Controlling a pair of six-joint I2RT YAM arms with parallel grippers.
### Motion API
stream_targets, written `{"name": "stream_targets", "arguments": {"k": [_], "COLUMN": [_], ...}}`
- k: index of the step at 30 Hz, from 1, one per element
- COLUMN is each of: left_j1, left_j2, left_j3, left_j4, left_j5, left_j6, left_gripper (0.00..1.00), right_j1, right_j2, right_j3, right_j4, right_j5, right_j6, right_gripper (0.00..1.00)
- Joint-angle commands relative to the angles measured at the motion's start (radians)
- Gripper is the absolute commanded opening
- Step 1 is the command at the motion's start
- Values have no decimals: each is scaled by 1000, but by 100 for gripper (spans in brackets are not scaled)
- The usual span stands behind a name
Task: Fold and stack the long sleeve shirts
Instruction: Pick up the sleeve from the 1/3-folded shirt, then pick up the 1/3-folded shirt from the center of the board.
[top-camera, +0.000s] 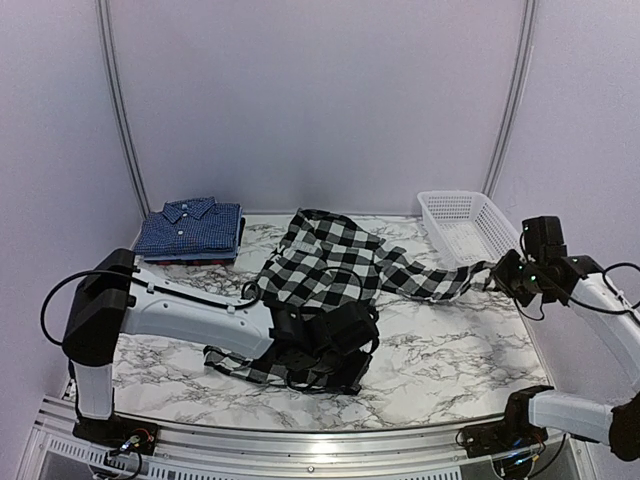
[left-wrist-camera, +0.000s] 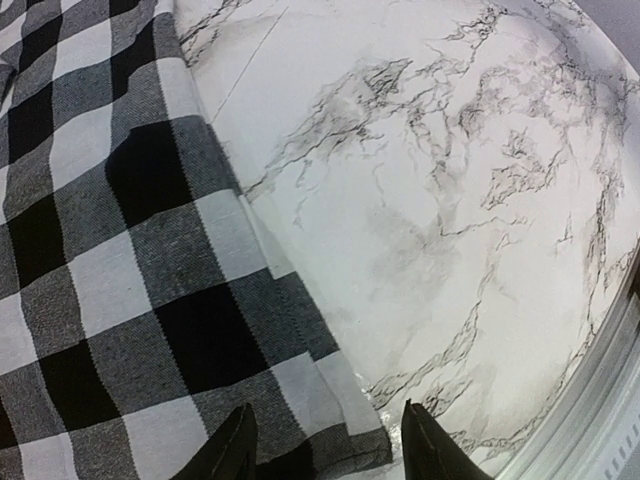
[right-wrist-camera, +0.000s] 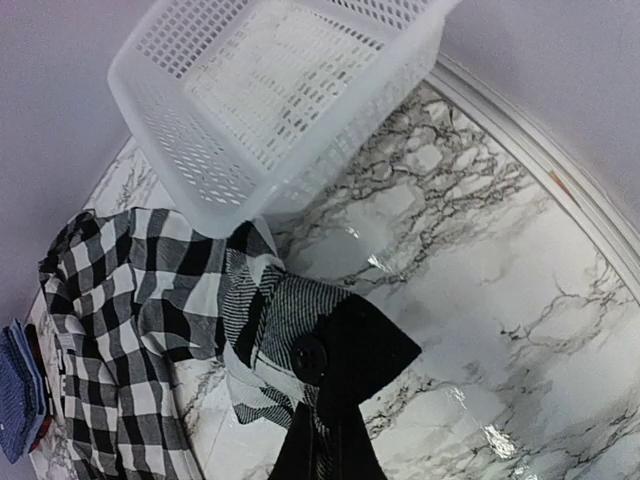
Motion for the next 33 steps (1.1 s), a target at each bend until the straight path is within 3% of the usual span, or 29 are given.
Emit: {"name": "stream_targets", "arguments": {"k": [1, 8, 20, 28, 33], "left_j1": [-46, -72, -97, -122, -123], "left_j2": [85, 198, 256, 208, 238], "left_j3": [117, 237, 265, 275, 278], "left_j4": [-103, -231, -284, -303, -323], "left_j5": [-105, -184, -177, -175, -179], "left_j6": [16, -23, -63, -59, -55], "left_gripper": [50, 42, 35, 38, 35], "right_j1": [2, 59, 82, 92, 99], "right_j2": [42, 110, 192, 231, 247], "right_j3": [102, 218, 365, 414, 424], "right_j4": [-22, -10, 2, 9, 23], "right_j5": [-27, -40, -74, -74, -78], "right_j6": [-95, -133, -178, -204, -209], "right_gripper": [0, 0, 0, 0, 0]}}
